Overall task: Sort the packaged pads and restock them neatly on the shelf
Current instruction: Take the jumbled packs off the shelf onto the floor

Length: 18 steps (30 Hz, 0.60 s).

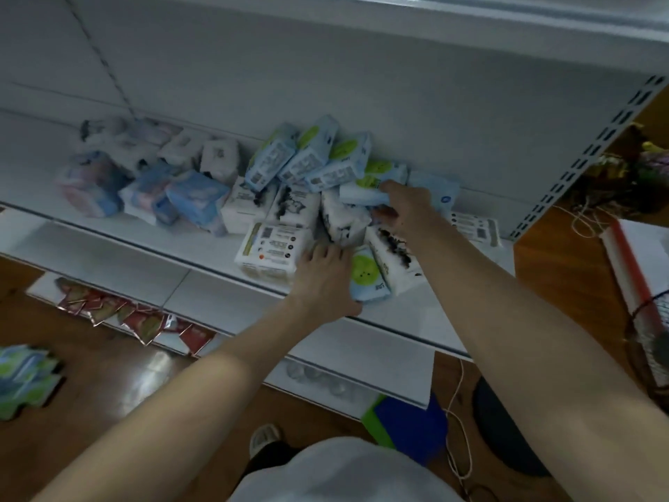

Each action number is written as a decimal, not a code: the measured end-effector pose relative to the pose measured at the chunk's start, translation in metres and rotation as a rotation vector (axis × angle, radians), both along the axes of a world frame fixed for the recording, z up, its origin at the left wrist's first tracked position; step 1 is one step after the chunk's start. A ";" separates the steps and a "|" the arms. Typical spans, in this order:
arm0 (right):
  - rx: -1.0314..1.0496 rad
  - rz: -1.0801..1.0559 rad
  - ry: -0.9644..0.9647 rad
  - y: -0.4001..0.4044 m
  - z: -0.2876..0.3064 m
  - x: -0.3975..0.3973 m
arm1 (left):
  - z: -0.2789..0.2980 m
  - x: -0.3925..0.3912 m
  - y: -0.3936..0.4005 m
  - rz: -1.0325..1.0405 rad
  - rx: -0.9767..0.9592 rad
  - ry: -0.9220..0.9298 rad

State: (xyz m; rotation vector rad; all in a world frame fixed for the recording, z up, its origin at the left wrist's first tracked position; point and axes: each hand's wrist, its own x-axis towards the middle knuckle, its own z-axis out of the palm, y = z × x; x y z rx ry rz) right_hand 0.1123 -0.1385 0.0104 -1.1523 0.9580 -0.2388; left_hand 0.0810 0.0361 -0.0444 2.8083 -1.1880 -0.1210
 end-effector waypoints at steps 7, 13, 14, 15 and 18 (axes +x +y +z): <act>-0.068 0.031 -0.016 -0.021 0.001 -0.024 | 0.039 0.006 0.006 0.143 -0.182 0.003; -0.047 -0.149 -0.255 -0.009 -0.009 -0.063 | 0.054 0.014 0.011 0.321 -0.406 0.018; -0.052 -0.174 -0.284 -0.003 -0.008 -0.069 | 0.052 0.014 0.014 0.338 -0.435 0.020; -0.049 -0.194 -0.317 0.003 -0.007 -0.073 | 0.051 0.013 0.018 0.353 -0.465 0.022; -0.098 -0.188 -0.381 0.026 -0.005 -0.079 | 0.049 0.011 0.032 0.394 -0.527 0.016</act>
